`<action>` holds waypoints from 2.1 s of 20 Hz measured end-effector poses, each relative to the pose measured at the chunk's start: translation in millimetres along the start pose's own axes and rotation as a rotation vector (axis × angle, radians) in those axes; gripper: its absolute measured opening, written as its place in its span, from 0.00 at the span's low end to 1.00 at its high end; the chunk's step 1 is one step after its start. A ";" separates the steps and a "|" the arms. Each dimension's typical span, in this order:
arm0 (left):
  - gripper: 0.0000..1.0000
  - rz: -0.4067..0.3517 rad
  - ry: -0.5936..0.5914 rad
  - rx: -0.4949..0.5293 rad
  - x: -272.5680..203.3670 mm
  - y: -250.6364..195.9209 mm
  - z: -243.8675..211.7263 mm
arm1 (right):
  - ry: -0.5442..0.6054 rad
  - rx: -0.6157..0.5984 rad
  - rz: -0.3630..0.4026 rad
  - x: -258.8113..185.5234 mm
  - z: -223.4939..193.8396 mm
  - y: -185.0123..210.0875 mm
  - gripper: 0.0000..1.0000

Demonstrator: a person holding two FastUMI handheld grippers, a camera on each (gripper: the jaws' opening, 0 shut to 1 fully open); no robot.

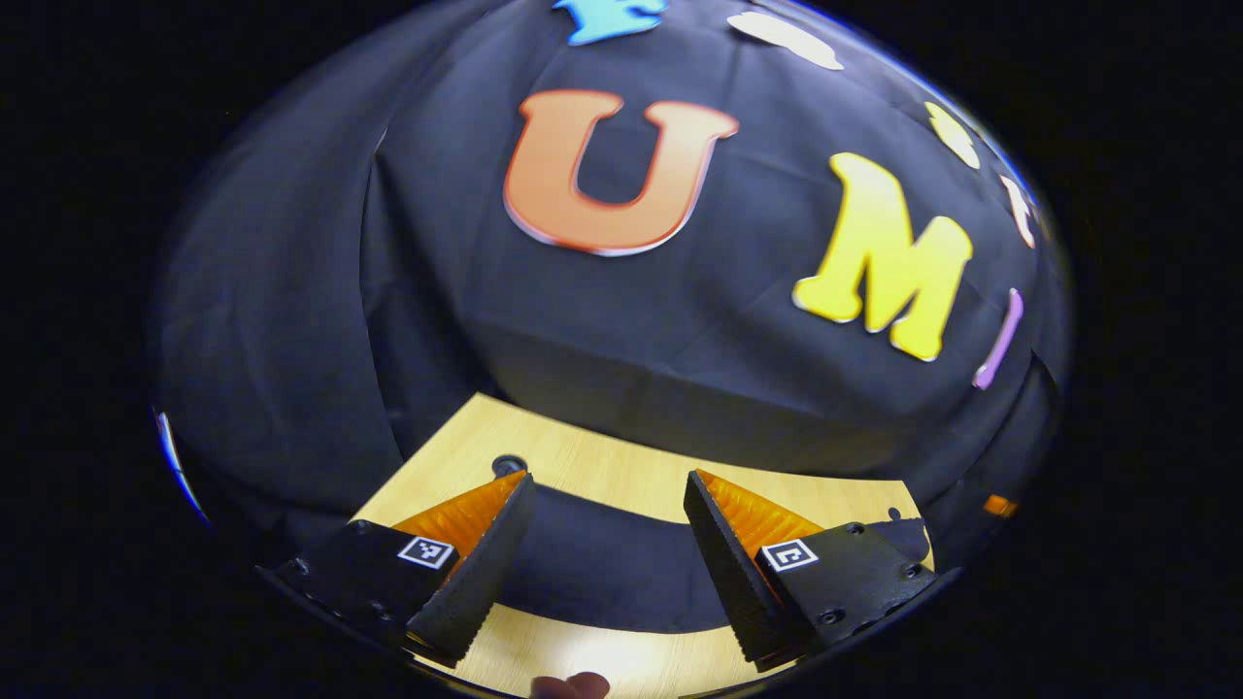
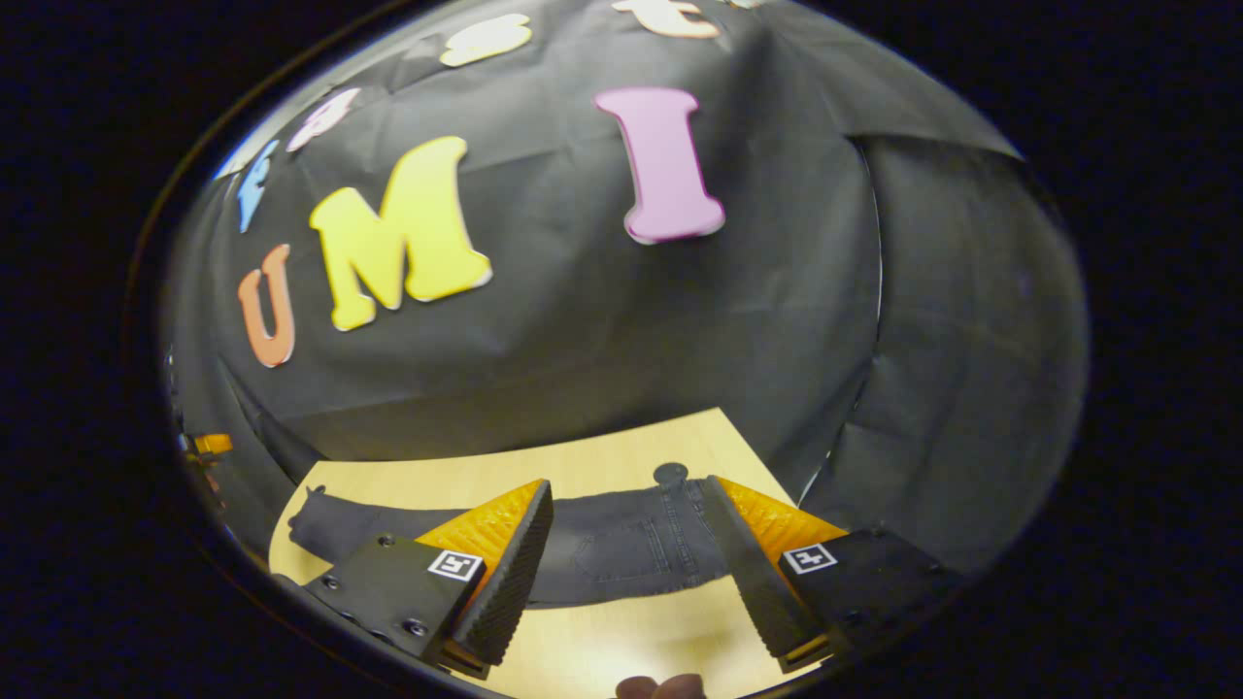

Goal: Grasp the waist and the cuffs of the jeans and fold them to make the two legs overlap; first hold the waist and fold one-third of the jeans toward the cuffs, then hold the cuffs and fold the remaining one-third in the same direction to finish folding.

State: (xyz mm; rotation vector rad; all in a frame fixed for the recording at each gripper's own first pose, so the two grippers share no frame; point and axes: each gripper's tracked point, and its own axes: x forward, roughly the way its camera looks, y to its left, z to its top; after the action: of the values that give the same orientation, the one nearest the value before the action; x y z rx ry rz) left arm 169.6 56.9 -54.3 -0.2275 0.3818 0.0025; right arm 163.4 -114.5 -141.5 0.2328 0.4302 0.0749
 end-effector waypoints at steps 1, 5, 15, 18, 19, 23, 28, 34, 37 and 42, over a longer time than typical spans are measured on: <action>0.99 -0.001 -0.049 0.047 -18.7 -14.2 4.5 | -0.022 -0.025 0.006 -19.2 2.9 2.6 0.96; 0.98 -0.046 -0.164 0.155 -70.3 -65.5 -12.0 | -0.046 -0.073 -0.008 -84.1 -15.2 30.0 0.96; 0.98 -0.118 -0.149 0.178 -106.3 -135.0 -34.7 | 0.014 0.055 -0.075 -75.1 -55.0 -2.5 0.97; 0.98 -0.099 -0.116 0.181 -105.3 -137.6 -38.8 | 0.059 0.149 -0.100 -21.6 -77.8 -38.1 0.98; 0.99 -0.090 -0.107 0.179 -105.6 -137.5 -39.4 | 0.071 0.176 -0.111 -0.9 -85.2 -51.9 0.97; 0.99 -0.051 -0.054 0.158 -103.0 -145.6 -53.4 | 0.148 0.203 -0.153 73.4 -127.1 -103.5 0.98; 0.99 -0.009 -0.038 0.194 -102.5 -156.7 -57.6 | 0.182 0.205 -0.161 129.1 -148.1 -131.5 0.98; 0.99 0.010 -0.017 0.197 -99.7 -156.7 -61.2 | 0.196 0.215 -0.165 164.1 -161.3 -142.3 0.97; 0.99 0.030 -0.010 0.182 -103.0 -147.6 -61.3 | 0.238 0.251 -0.148 171.3 -177.0 -141.2 0.98; 0.99 0.060 0.007 0.119 -109.0 -121.9 -68.0 | 0.270 0.276 -0.127 176.8 -177.9 -131.2 0.52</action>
State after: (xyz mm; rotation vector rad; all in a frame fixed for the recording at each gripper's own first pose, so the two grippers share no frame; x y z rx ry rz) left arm 48.8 -72.5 -48.6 -0.0986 0.3939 0.0382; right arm 251.7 -183.5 -401.4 0.4690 0.7238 -0.0792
